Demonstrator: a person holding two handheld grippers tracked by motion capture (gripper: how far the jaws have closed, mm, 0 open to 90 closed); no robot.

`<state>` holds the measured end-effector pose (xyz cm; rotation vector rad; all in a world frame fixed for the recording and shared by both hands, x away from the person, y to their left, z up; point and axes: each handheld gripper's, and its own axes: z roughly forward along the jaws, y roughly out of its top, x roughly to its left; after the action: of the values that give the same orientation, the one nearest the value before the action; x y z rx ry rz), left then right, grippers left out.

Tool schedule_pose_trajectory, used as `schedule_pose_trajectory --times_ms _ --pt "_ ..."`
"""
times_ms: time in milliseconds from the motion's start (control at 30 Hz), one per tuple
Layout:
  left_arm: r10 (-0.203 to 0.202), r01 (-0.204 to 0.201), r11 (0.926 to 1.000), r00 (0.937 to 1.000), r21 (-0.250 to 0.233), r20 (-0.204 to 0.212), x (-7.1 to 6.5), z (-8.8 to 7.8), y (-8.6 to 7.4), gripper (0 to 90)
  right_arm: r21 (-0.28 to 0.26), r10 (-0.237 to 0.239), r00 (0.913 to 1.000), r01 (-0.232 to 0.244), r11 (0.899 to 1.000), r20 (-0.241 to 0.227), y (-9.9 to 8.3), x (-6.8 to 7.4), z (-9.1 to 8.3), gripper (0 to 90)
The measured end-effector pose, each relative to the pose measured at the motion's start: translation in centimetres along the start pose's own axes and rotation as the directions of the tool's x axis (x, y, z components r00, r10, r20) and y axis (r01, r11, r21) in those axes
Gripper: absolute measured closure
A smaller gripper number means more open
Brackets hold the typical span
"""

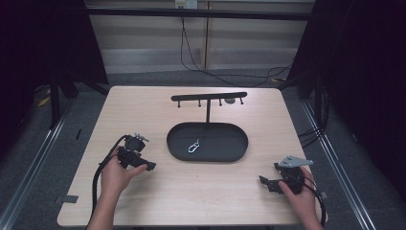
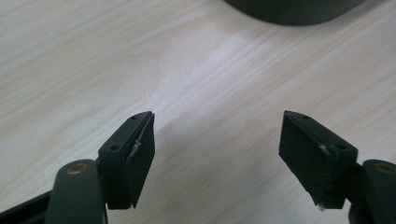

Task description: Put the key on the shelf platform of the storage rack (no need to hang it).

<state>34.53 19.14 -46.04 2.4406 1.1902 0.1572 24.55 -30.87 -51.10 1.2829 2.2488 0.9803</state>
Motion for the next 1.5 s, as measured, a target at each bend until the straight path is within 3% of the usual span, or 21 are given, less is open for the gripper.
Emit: schedule_pose_trajectory --times_ms 533,567,900,967,1100,1500 --pt "-0.003 0.003 1.0000 0.9999 -0.007 0.015 0.1 0.4 -1.8 26.2 0.000 0.001 1.0000 -0.001 1.000 0.000 0.0 0.0 0.0 16.5" --pt "0.009 -0.009 0.9999 0.9999 0.010 0.011 0.2 0.4 -1.9 26.2 0.000 0.003 1.0000 -0.003 1.000 0.000 0.0 0.0 0.0 16.4" --pt "-0.002 0.002 0.9995 1.0000 -0.032 -0.008 0.5 0.6 -3.4 25.4 0.000 0.001 1.0000 -0.001 1.000 0.000 0.0 0.0 0.0 16.5" --pt "0.023 -0.024 0.9993 0.9995 -0.030 -0.022 0.4 0.6 -3.6 24.7 0.000 0.002 1.0000 -0.002 1.000 0.000 0.0 0.0 0.0 16.5" --pt "0.049 -0.051 0.9966 0.9981 -0.064 -0.038 0.1 0.7 -4.1 21.8 0.000 0.001 1.0000 -0.001 1.000 0.000 0.0 0.0 0.0 16.4" --pt "0.050 -0.055 0.9820 0.9982 -0.181 -0.034 0.2 1.1 -5.4 16.6 0.000 0.002 1.0000 -0.002 1.000 0.000 0.0 0.0 0.0 16.5"
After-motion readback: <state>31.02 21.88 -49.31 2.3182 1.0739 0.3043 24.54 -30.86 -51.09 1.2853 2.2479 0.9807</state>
